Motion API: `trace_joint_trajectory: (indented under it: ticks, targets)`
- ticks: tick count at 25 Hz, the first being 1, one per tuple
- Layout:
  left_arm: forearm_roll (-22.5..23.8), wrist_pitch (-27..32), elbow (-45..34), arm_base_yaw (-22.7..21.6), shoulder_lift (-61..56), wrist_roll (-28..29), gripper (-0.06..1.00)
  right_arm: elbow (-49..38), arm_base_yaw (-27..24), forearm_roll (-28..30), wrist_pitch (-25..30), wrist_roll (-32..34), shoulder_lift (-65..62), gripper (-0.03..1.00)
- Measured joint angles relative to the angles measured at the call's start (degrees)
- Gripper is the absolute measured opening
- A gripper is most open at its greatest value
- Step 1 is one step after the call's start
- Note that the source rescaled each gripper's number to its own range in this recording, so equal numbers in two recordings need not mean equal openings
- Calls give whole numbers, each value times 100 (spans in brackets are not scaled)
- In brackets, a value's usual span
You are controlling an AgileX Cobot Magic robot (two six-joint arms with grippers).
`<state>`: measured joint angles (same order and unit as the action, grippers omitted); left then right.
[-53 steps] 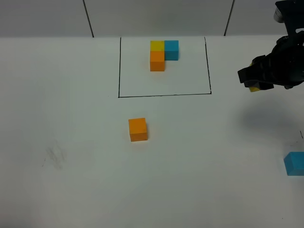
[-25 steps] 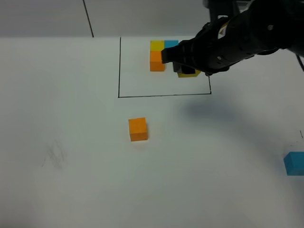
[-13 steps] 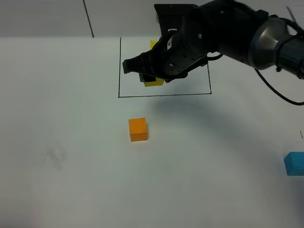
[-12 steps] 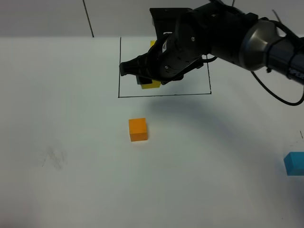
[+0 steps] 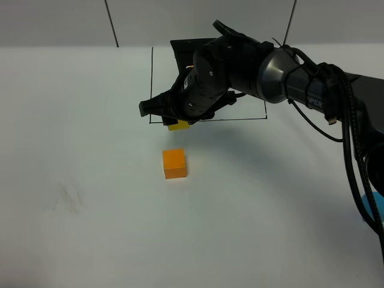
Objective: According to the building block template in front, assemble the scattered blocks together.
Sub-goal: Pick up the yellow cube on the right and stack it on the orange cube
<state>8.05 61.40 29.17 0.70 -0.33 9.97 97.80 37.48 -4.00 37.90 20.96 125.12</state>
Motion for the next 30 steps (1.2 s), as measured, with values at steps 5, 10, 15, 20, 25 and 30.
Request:
trace_joint_trajectory:
  ticks: [5, 10, 15, 20, 25, 30]
  targets:
    - [0, 0, 0, 0, 0, 0, 0, 0, 48, -20, -42, -111, 57, 54]
    - [0, 0, 0, 0, 0, 0, 0, 0, 67, -33, -185, 110, 57, 54]
    - [0, 0, 0, 0, 0, 0, 0, 0, 98, -8, -180, 461, 57, 54]
    - [0, 0, 0, 0, 0, 0, 0, 0, 98, 432, 92, 457, 57, 54]
    - [0, 0, 0, 0, 0, -5, 0, 0, 98, 686, 380, 446, 57, 54]
    - [0, 0, 0, 0, 0, -9, 0, 6, 149, 734, 387, 575, 57, 54]
